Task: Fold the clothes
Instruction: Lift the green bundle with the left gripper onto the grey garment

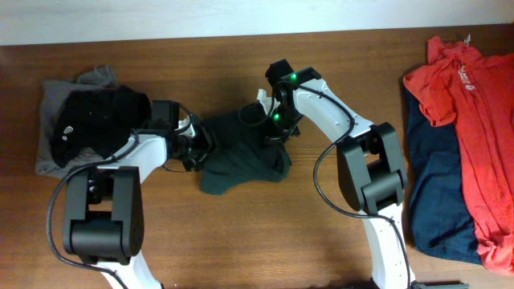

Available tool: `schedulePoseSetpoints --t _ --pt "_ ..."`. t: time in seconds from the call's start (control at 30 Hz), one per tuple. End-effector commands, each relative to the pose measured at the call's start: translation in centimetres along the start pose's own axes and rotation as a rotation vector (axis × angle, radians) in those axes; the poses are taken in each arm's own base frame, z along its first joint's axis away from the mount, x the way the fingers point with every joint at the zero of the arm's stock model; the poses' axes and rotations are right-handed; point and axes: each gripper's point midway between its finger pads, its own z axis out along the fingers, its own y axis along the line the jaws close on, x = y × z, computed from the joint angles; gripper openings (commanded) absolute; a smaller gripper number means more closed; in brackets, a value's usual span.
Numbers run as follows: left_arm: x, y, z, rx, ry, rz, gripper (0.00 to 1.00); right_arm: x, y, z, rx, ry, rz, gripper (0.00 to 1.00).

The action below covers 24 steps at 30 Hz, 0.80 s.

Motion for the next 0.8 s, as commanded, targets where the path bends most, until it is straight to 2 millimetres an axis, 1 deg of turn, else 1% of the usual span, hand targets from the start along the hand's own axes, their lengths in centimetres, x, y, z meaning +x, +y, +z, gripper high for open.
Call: schedulePoseSetpoints --t 0.0,0.07,0.13,0.2,0.27,0.33,0.37,0.4,0.47,0.5,0.53,0.57,0.6,0.63,0.67,0.7,0.73,0.77 --pt "-0.1 2.5 1.4 -0.08 -0.02 -0.014 0.43 0.6 0.0 0.9 -0.018 0.033 0.016 0.07" --pt "-0.4 2.2 1.4 -0.068 -0.028 0.024 0.31 0.7 0.0 0.9 -0.017 0.039 0.019 0.05" --pt "-0.5 2.0 1.3 -0.065 -0.032 0.074 0.22 1.1 -0.1 0.9 -0.015 0.053 0.026 0.04" --pt "-0.4 1.8 1.2 -0.051 -0.024 0.104 0.2 1.6 -0.2 0.7 -0.013 0.072 0.021 0.04" --pt "0.1 0.7 0.8 0.016 0.008 0.113 0.2 2.5 -0.6 0.3 -0.012 0.105 0.017 0.04" --pt "0.2 -0.5 -0.1 0.071 0.012 0.181 0.01 3.3 -1.0 -0.8 -0.014 0.129 0.017 0.04" --pt "0.2 -0.8 -0.5 0.076 0.006 0.209 0.01 3.5 -1.0 -1.2 -0.015 0.129 0.014 0.04" --pt "0.2 -1.6 -1.4 0.086 -0.013 0.281 0.01 3.5 -1.1 -2.4 -0.017 0.116 0.005 0.04" --pt "0.1 -3.1 -2.9 0.103 -0.046 0.346 0.01 3.2 -1.2 -4.7 -0.016 0.067 -0.007 0.04" --pt "-0.1 -4.7 -4.4 0.139 -0.08 0.379 0.0 3.0 -1.2 -6.1 -0.015 0.034 -0.007 0.04" --pt "-0.3 -5.7 -5.3 0.164 -0.101 0.401 0.01 2.8 -1.3 -7.3 -0.013 0.003 -0.007 0.04" --pt "-0.9 -7.8 -7.6 0.22 -0.162 0.456 0.0 2.4 -1.5 -9.8 -0.008 -0.064 -0.01 0.04" --pt "-1.8 -9.6 -10.3 0.255 -0.247 0.509 0.0 2.1 -1.6 -12.4 -0.005 -0.134 -0.013 0.04" --pt "-2.4 -10.5 -12.3 0.272 -0.308 0.539 0.0 1.9 -1.6 -13.4 -0.003 -0.162 -0.014 0.04" --pt "-3.2 -11.3 -14.5 0.286 -0.374 0.563 0.01 1.8 -1.7 -14.9 0.0 -0.205 -0.016 0.04" --pt "-3.8 -11.6 -16.1 0.293 -0.421 0.568 0.0 1.8 -1.7 -16.0 0.003 -0.235 -0.018 0.04" --pt "-4.7 -11.7 -18.4 0.3 -0.485 0.562 0.0 1.9 -1.7 -16.9 0.005 -0.26 -0.021 0.04" --pt "-5.4 -11.6 -19.6 0.302 -0.521 0.556 0.0 1.9 -1.7 -17.5 0.007 -0.273 -0.022 0.04"
